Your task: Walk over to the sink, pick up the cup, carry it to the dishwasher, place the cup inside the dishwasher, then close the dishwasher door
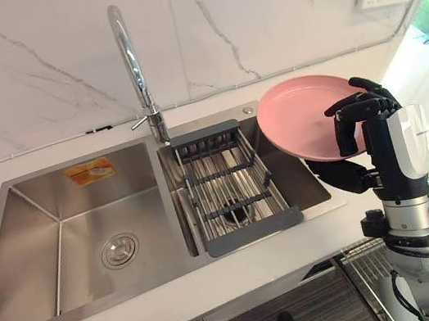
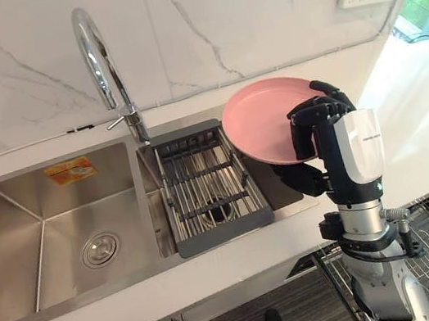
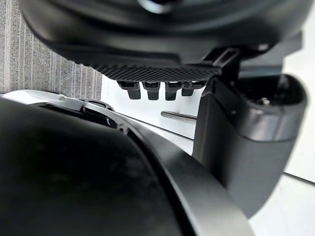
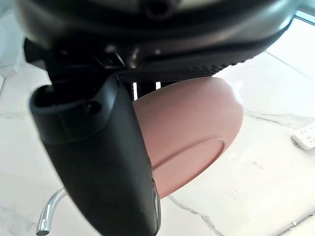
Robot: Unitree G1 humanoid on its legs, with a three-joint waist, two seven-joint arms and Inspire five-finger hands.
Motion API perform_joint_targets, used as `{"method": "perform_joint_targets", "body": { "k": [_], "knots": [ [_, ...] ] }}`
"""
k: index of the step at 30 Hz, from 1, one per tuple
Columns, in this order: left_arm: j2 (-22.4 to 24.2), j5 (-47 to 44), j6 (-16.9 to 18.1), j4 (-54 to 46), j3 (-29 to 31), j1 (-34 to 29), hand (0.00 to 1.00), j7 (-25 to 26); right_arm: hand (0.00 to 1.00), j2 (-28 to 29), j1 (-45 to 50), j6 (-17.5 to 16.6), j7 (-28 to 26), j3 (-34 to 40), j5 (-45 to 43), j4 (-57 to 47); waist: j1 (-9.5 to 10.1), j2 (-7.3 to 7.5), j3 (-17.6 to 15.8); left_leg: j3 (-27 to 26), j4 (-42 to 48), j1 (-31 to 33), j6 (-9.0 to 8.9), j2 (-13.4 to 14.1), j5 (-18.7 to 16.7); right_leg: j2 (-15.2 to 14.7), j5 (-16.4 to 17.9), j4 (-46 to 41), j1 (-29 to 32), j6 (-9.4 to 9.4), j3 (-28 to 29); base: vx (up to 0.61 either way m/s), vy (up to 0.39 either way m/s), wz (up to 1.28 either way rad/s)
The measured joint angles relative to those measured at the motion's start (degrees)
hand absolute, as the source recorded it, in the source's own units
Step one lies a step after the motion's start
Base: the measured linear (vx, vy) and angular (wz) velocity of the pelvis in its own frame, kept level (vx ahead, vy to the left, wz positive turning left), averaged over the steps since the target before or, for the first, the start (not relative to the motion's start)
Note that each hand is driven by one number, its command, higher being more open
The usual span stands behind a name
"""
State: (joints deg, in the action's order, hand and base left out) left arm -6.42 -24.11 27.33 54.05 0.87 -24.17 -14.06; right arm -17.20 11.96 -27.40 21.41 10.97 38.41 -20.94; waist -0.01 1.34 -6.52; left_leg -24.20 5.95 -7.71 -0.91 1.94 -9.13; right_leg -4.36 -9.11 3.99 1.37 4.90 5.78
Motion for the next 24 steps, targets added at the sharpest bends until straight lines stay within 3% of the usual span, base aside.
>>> {"method": "perform_joint_targets", "body": {
  "k": [4,6,7,8,10,13,14,15,16,18,22,24],
  "knots": [
    [0.16,-0.86,-0.02,-0.01,0.31,-0.38,1.00,-0.04,0.00,0.36,0.42,0.11,0.00,-0.01,0.09,0.03,-0.71,0.76,-0.43,-2.08,4.00,1.05,0.77,0.55,-1.91,0.32,-0.60,-1.30,1.15,-0.08,1.28,-0.10,-0.005,-0.34],
    [0.34,-1.47,-0.27,-0.01,0.54,-0.33,1.00,0.12,0.00,0.92,0.53,0.03,0.52,-0.01,0.77,0.18,-0.88,0.53,-0.41,-4.01,4.60,1.23,1.26,1.42,-2.41,0.32,3.38,-2.11,2.10,-7.30,-3.48,-0.15,0.003,-0.48],
    [0.90,-1.71,-0.31,0.00,0.49,-0.23,1.00,0.36,0.00,0.92,0.10,0.01,0.83,-0.27,1.44,0.42,-0.46,-0.59,-0.12,-5.76,3.64,1.31,2.37,3.08,-2.28,-0.08,7.43,-5.91,3.64,-10.44,-9.52,-0.12,0.014,-0.77],
    [0.74,-1.88,-0.24,-0.07,0.50,-0.16,1.00,0.44,0.00,0.80,-0.36,-0.52,1.13,-0.45,1.80,0.42,-0.12,-0.04,-0.47,-7.85,3.97,1.27,2.52,3.53,-2.05,-1.52,8.59,-13.40,6.79,-8.68,-13.49,-0.16,-0.003,-1.01],
    [0.32,-3.12,-0.77,0.09,0.37,-0.32,1.00,0.98,0.00,0.23,-0.56,-1.70,3.21,-1.48,2.35,0.53,-0.08,0.70,-0.36,-10.85,4.50,0.45,2.57,3.67,-2.31,-5.70,14.84,-32.33,9.43,-7.47,-21.78,-0.15,-0.018,-0.72],
    [0.24,-3.55,-1.25,0.00,0.15,-0.20,1.00,1.73,0.00,-1.30,-2.71,-2.14,4.15,-4.06,2.57,1.24,0.33,0.78,-0.17,-13.14,6.96,1.17,1.50,4.04,-2.84,-5.79,17.80,-32.85,6.39,-5.81,-23.90,-0.04,-0.019,-0.47],
    [0.04,-3.99,-1.85,-0.23,0.06,0.18,1.00,2.42,0.00,-2.54,-4.25,-2.09,4.16,-5.39,3.57,1.44,0.80,1.03,-0.07,-14.39,10.40,2.57,0.96,4.50,-4.12,-4.69,18.71,-26.31,4.25,-3.71,-24.15,-0.04,-0.069,-0.69],
    [0.52,-3.97,-3.04,0.00,-0.11,1.05,1.00,3.04,0.00,-4.08,-4.99,-1.90,4.06,-6.12,4.20,2.13,0.92,-0.73,0.42,-13.34,12.91,4.84,0.78,6.35,-4.76,-1.71,15.69,-19.48,2.70,-2.78,-23.44,-0.04,-0.048,-0.59],
    [0.61,-3.96,-3.41,0.08,-0.28,1.24,1.00,3.31,0.00,-4.63,-5.00,-1.47,3.88,-6.58,4.24,2.22,0.93,-1.34,0.75,-11.98,12.86,5.32,0.84,6.68,-4.65,-0.50,14.08,-16.20,1.69,-2.91,-23.22,-0.06,-0.014,-0.44],
    [-0.35,-3.85,-3.46,0.17,-0.27,1.27,1.00,4.12,0.00,-5.07,-4.41,-0.49,3.30,-6.76,4.20,2.29,0.86,-1.17,0.93,-11.94,12.20,5.23,0.47,7.49,-3.82,2.01,9.64,-6.93,-1.44,-3.65,-21.93,-0.07,-0.019,-0.38],
    [-1.17,-1.70,-3.47,0.36,-0.17,1.08,1.00,4.63,0.00,-5.02,-3.02,-0.16,2.16,-4.95,3.72,0.51,0.84,-0.84,0.99,-10.63,10.54,5.26,0.38,6.05,-3.40,2.78,5.44,-0.76,-2.61,-4.09,-19.16,-0.08,-0.005,-0.42],
    [-0.75,-1.59,-3.20,0.52,0.01,0.45,1.00,4.99,0.00,-4.84,-2.80,-0.30,1.41,-4.65,3.61,0.17,0.99,-1.02,1.03,2.41,9.03,4.95,0.74,2.68,-3.00,2.95,3.32,1.22,-2.40,-3.96,-15.82,-0.02,0.045,-0.65]
  ]
}}
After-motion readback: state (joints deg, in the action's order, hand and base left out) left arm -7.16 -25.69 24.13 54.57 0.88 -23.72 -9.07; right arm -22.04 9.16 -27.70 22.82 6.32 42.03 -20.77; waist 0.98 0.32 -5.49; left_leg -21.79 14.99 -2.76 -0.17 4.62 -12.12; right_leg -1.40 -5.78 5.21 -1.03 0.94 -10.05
